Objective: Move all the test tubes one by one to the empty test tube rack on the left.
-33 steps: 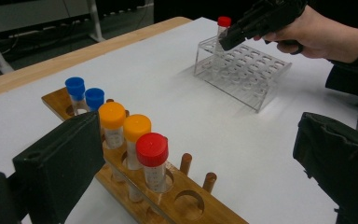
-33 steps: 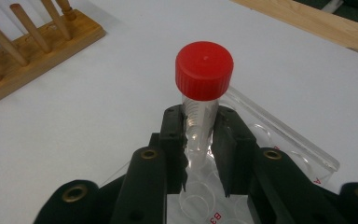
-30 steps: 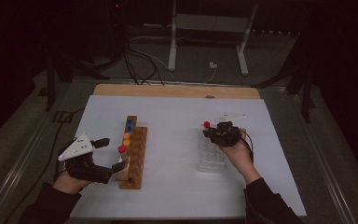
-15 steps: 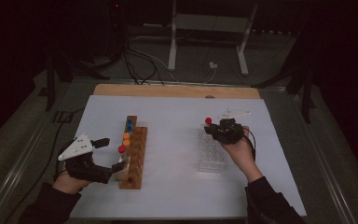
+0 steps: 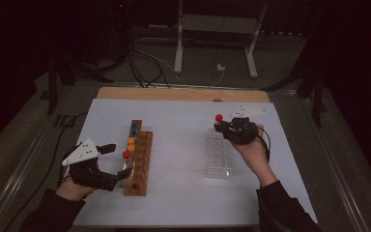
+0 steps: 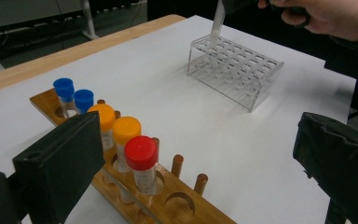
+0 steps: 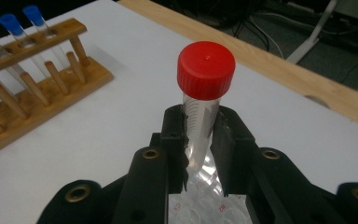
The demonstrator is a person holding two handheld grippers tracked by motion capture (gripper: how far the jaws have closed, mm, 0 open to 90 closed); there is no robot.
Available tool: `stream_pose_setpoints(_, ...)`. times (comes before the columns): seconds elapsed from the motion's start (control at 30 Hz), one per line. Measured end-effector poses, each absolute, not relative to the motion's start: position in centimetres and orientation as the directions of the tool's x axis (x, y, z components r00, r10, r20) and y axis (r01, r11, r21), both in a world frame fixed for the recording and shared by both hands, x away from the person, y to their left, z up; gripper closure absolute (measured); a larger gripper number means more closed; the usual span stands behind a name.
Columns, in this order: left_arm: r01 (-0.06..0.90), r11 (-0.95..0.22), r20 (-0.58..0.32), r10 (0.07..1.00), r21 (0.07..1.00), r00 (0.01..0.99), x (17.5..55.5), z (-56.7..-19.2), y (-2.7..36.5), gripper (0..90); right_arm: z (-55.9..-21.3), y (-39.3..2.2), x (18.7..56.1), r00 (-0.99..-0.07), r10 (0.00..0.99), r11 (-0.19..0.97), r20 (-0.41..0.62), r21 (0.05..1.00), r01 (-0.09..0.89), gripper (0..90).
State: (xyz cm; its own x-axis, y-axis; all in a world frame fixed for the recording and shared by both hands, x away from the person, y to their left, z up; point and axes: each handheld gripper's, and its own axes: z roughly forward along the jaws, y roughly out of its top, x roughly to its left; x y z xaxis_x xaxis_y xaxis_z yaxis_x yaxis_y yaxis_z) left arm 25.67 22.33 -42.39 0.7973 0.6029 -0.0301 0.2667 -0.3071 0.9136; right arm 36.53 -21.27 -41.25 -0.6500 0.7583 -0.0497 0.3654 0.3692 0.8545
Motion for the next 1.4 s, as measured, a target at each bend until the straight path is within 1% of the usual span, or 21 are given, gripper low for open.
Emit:
stream_pose_setpoints(0.2, 0.259, -0.301, -0.032, 0.593, 0.918, 0.804, 25.7, -41.9, 22.1, 2.5, -39.8, -20.9, 35.5, -0.675, 0.734, 0.385, -0.07, 0.862, 0.329, 75.3)
stream_pose_setpoints(0.4, 0.251, -0.301, -0.034, 0.578, 0.92, 0.815, 25.7, -41.3, 21.4, 2.5, -39.1, -20.1, 34.4, -0.707, 0.703, 0.4, -0.077, 0.865, 0.304, 75.3)
stream_pose_setpoints(0.87, 0.226, -0.334, -0.015, 0.532, 0.915, 0.846, 25.9, -40.4, 18.8, 2.6, -40.7, -17.7, 32.3, -0.776, 0.628, 0.436, -0.062, 0.854, 0.285, 75.3)
stream_pose_setpoints(1.07, 0.237, -0.348, -0.019, 0.528, 0.907, 0.849, 26.3, -40.4, 17.8, 2.7, -41.2, -16.9, 31.3, -0.799, 0.599, 0.447, -0.058, 0.852, 0.273, 75.3)
stream_pose_setpoints(1.4, 0.224, -0.358, -0.016, 0.5, 0.906, 0.866, 26.4, -40.3, 16.3, 3.3, -42.1, -15.4, 29.3, -0.839, 0.54, 0.479, -0.064, 0.843, 0.245, 75.3)
